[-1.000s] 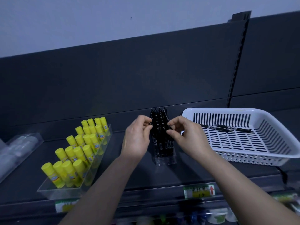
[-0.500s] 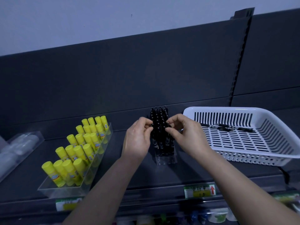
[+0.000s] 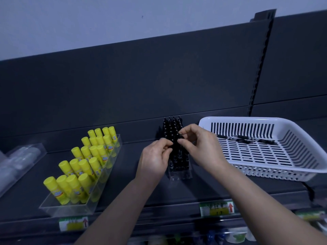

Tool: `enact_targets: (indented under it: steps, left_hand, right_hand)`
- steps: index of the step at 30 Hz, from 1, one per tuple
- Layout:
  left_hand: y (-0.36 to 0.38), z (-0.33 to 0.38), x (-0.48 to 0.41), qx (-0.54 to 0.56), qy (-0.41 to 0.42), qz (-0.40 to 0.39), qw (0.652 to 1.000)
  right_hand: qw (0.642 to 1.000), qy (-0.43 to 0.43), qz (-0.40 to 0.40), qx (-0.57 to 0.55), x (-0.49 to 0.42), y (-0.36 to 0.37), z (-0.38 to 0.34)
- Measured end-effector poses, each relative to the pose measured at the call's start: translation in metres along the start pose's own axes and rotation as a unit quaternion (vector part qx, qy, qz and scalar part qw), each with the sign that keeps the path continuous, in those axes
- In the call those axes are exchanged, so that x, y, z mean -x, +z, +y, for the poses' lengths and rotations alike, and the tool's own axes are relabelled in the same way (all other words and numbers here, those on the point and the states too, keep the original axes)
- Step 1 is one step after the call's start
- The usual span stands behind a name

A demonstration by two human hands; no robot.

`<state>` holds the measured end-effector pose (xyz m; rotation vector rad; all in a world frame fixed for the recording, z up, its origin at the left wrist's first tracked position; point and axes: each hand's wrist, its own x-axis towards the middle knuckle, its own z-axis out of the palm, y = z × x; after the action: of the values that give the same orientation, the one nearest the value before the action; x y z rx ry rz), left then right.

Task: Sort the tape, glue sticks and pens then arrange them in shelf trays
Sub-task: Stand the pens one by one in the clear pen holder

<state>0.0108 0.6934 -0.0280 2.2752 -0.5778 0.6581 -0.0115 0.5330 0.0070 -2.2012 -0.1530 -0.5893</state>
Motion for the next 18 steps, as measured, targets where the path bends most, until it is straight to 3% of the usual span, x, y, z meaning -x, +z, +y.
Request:
enact_targets:
  steps: [5,9,13,18]
  left_hand:
    - [-0.007,-0.002,0.002,0.031,-0.037,0.011,0.999]
    - [-0.016,-0.005,-0.001,0.004,-0.042,0.07,0.997]
    - [-0.023,-0.008,-0.003,-0.009,-0.068,0.077,0.995]
    - [-0.028,-0.006,-0.006,0.004,-0.051,0.095,0.994]
  right_hand:
    - [1.0,-0.001,-0.009,0.007,-0.002,0.006,0.002]
    - [0.998,-0.001,-0.046,0.042,-0.002,0.018,0.008]
    - [0.995,0.006,-0.073,0.073,-0.001,0.031,0.013]
    - [0.993,0.027,-0.088,0.071,-0.001,0.026,0.013]
